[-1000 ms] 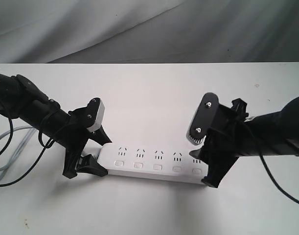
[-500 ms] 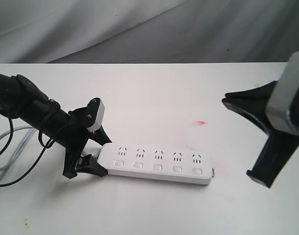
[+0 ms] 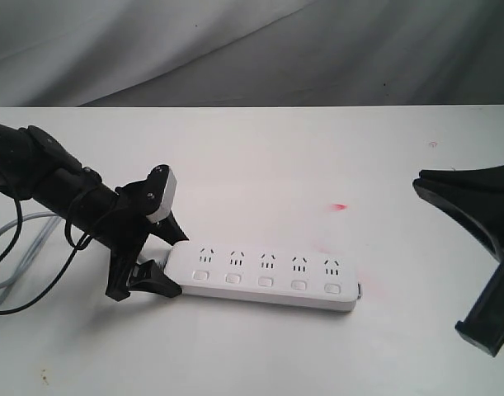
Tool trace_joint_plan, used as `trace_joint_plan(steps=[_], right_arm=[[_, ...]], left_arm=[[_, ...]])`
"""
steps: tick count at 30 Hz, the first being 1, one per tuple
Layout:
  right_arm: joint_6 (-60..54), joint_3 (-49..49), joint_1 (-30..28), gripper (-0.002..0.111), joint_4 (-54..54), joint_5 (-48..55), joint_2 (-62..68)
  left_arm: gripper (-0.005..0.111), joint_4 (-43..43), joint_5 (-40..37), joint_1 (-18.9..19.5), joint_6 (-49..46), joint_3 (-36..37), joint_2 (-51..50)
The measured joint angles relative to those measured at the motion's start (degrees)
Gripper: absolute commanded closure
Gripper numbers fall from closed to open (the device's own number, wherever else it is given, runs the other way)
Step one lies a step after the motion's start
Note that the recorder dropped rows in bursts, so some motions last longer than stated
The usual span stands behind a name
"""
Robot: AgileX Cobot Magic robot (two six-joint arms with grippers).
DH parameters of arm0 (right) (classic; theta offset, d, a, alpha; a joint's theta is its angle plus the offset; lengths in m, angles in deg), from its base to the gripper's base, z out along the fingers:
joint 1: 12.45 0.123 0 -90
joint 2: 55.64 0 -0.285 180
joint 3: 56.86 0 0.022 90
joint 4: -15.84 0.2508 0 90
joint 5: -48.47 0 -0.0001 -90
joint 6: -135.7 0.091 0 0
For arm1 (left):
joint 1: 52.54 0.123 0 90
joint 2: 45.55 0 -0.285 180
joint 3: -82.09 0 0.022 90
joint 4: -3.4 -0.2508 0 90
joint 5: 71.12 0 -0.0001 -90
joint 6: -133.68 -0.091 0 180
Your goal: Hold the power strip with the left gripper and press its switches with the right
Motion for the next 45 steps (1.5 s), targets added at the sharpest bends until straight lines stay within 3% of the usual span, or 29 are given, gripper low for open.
trace_joint_plan(steps=[6,17,30,33,41,45], right_arm=[[0.0,0.0,-1.8,0.108,-1.8,-1.1,-6.9],[0.0,0.0,-16.5,0.108,-3.7,-0.9,-21.2],[2.7,0.0,-17.2,0.108,-3.8,-0.6,-21.7],[13.2,0.0,-17.2,0.108,-8.3,-0.5,-21.7],[56.1,-3.2,-17.2,0.108,-37.7,-1.0,-22.8],[66.2,-9.3,-17.2,0.108,-42.9,-2.1,-26.1]], left_arm=[[0.039,0.0,0.0,0.0,0.0,0.0,0.0],[0.039,0.0,0.0,0.0,0.0,0.0,0.0],[0.039,0.0,0.0,0.0,0.0,0.0,0.0],[0.039,0.0,0.0,0.0,0.0,0.0,0.0],[0.039,0.0,0.0,0.0,0.0,0.0,0.0],[0.039,0.0,0.0,0.0,0.0,0.0,0.0]])
